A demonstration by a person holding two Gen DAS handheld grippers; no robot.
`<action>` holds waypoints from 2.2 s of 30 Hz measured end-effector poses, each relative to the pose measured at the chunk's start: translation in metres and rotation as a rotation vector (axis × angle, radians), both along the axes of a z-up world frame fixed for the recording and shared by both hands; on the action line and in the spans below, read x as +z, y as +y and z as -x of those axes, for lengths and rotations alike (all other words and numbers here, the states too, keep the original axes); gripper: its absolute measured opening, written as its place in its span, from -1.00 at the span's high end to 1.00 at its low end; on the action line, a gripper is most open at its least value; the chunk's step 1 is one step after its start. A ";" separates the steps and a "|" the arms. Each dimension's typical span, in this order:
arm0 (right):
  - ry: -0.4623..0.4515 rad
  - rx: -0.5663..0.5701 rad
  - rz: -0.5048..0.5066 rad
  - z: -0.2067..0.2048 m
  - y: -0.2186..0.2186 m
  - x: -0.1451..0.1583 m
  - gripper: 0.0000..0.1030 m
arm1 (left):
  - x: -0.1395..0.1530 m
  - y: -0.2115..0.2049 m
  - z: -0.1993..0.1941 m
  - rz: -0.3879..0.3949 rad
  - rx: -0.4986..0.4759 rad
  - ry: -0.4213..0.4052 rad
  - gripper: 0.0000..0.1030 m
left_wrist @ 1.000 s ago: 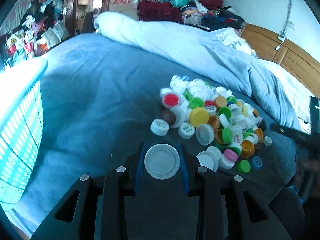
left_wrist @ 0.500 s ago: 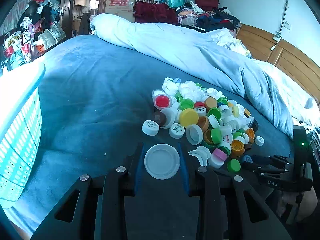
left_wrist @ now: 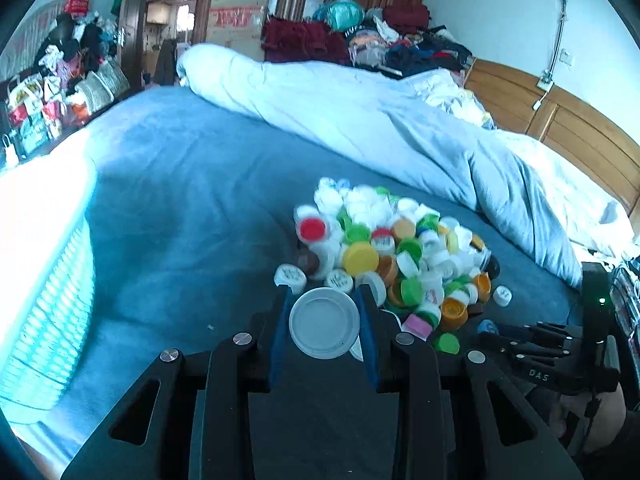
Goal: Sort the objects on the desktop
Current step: 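Lift the white cap with the left tool while the right tool grasps a blue cap, then carry both caps over the blue basket and open both tools to drop them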
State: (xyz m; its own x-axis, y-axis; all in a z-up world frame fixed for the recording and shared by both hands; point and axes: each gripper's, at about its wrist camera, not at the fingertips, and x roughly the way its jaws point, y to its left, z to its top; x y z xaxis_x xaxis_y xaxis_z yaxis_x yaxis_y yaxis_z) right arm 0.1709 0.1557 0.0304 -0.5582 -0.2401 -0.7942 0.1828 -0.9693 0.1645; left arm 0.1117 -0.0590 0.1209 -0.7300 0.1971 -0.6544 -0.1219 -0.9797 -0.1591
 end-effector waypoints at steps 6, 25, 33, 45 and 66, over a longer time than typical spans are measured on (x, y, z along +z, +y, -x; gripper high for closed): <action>0.122 0.009 0.012 0.007 -0.019 0.067 0.36 | 0.039 -0.027 -0.014 0.069 0.086 0.056 0.47; 0.325 0.417 0.110 0.042 -0.255 0.223 0.36 | 0.080 -0.187 -0.037 0.186 0.520 -0.044 0.47; 0.231 0.565 0.114 0.040 -0.345 0.207 0.35 | 0.061 -0.219 -0.036 0.185 0.561 -0.154 0.47; 0.116 0.652 0.073 0.037 -0.393 0.161 0.35 | 0.039 -0.245 -0.034 0.164 0.565 -0.220 0.47; 0.229 0.576 0.103 0.031 -0.364 0.175 -0.18 | 0.050 -0.252 -0.043 0.156 0.596 -0.194 0.40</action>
State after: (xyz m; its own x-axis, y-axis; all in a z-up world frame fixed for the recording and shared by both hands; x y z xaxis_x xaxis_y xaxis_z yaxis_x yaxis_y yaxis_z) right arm 0.1396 -0.2081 0.2056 -0.4698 -0.6220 -0.6264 0.7130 -0.6857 0.1462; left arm 0.1549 -0.3112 0.1713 -0.5501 -0.3136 -0.7739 0.4670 -0.8839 0.0262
